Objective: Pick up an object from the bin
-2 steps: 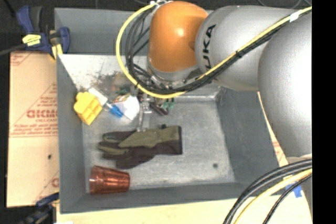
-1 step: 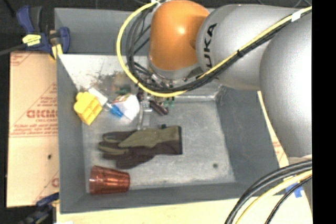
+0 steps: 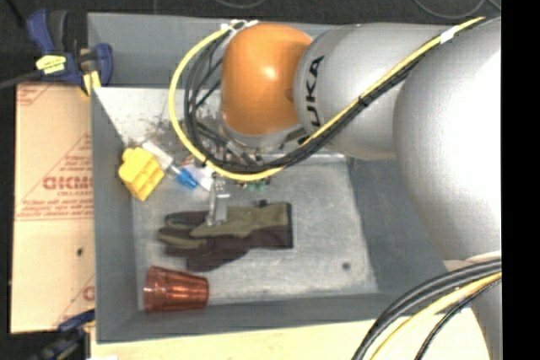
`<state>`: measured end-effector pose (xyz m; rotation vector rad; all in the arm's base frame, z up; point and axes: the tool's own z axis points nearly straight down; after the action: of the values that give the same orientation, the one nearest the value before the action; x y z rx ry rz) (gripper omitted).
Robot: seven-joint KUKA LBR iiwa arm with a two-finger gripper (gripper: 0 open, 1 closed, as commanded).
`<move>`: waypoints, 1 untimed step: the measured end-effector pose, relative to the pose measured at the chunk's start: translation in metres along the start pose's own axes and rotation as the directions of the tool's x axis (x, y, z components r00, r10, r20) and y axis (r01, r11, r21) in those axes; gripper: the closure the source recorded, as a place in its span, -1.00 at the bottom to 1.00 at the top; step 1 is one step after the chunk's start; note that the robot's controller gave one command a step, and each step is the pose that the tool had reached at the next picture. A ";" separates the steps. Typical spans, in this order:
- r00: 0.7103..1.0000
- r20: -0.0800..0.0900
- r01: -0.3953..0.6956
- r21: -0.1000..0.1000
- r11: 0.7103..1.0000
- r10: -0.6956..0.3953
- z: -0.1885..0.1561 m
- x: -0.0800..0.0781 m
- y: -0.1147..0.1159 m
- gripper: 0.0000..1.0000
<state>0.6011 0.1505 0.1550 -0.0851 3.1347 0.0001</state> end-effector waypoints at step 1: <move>0.998 -0.003 -0.068 -0.004 0.998 0.068 0.023 0.030 -0.014 -1.00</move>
Offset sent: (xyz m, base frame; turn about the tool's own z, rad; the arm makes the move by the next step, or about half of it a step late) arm -0.0200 0.0526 -0.0413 -0.1550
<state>0.5718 0.1350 0.1318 0.0217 3.1390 0.0066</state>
